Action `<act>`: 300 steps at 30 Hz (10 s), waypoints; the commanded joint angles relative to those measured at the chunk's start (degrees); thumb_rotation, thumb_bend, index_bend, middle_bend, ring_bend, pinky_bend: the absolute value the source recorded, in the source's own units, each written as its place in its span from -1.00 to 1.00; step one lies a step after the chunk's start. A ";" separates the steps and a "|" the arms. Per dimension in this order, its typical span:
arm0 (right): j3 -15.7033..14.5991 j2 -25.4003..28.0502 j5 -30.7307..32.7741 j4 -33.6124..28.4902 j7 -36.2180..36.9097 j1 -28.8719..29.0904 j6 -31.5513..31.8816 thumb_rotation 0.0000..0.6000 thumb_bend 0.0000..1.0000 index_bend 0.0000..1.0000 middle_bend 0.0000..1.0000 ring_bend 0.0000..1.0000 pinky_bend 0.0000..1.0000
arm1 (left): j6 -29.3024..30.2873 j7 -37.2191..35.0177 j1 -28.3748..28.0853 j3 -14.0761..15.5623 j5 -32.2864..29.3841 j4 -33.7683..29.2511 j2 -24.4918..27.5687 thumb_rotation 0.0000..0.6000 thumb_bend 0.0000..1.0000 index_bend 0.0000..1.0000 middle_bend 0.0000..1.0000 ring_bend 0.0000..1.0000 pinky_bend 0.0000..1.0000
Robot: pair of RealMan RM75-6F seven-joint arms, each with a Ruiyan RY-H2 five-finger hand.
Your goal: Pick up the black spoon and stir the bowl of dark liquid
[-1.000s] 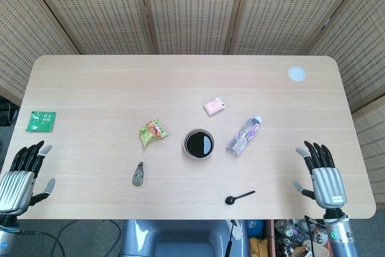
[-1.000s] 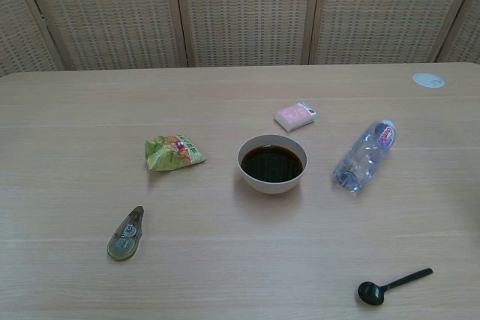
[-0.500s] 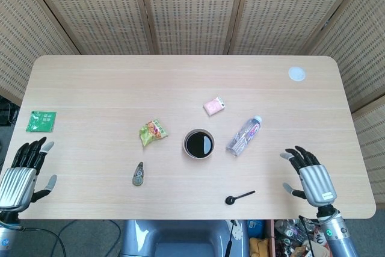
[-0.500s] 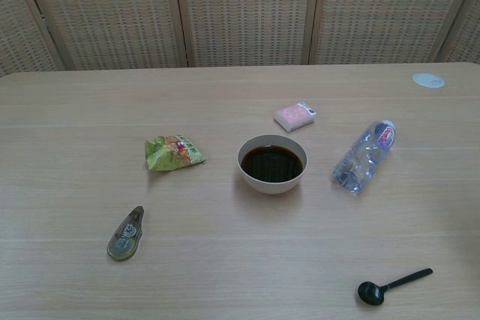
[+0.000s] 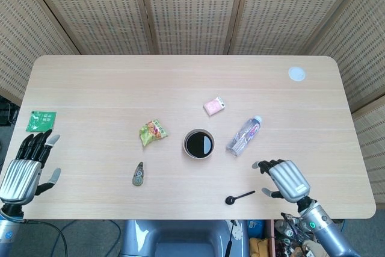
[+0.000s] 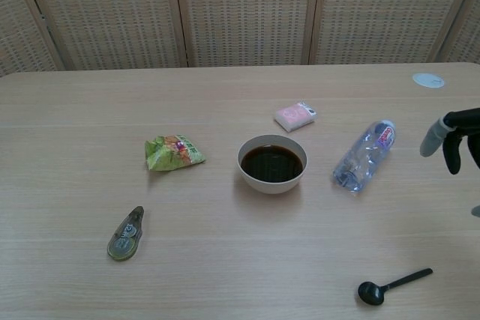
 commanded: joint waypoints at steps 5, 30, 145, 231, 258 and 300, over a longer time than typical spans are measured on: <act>0.22 -1.93 -0.34 1.79 -1.00 2.51 -2.65 1.00 -0.38 -0.10 0.45 0.46 0.64 | -0.77 0.10 -0.76 -0.38 -0.38 -0.82 0.35 1.00 -0.19 -1.00 -1.00 -1.00 -1.00; -4.31 -10.18 -2.19 17.01 2.85 7.91 -9.10 1.00 -0.04 0.09 0.76 0.81 0.97 | -2.34 1.34 -3.12 -1.46 -1.39 -2.19 1.01 1.00 -0.19 -1.00 -1.00 -1.00 -1.00; -7.66 -18.02 1.03 25.97 -1.37 8.16 -9.60 1.00 0.26 0.23 0.76 0.83 0.98 | -0.94 -1.51 -2.64 -0.12 -1.53 0.50 -0.21 1.00 -0.19 -1.00 -1.00 -1.00 -1.00; 4.72 -40.57 -4.77 63.43 -25.58 31.49 1.33 1.00 0.37 0.40 0.80 0.83 0.98 | -1.16 -6.44 -0.67 0.93 -3.72 6.06 -1.78 1.00 -0.19 -1.00 -1.00 -1.00 -1.00; -3.13 -47.69 -7.78 78.70 -23.64 32.68 3.40 1.00 0.39 0.43 0.80 0.83 0.98 | -1.47 -7.24 -0.09 0.99 -4.43 7.16 -2.04 1.00 -0.19 -1.00 -1.00 -1.00 -1.00; -6.79 -50.48 -6.65 81.78 -18.81 35.24 2.76 1.00 0.40 0.45 0.81 0.83 0.98 | -2.27 -7.36 0.07 0.78 -5.35 7.94 -2.77 1.00 -0.19 -1.00 -1.00 -1.00 -1.00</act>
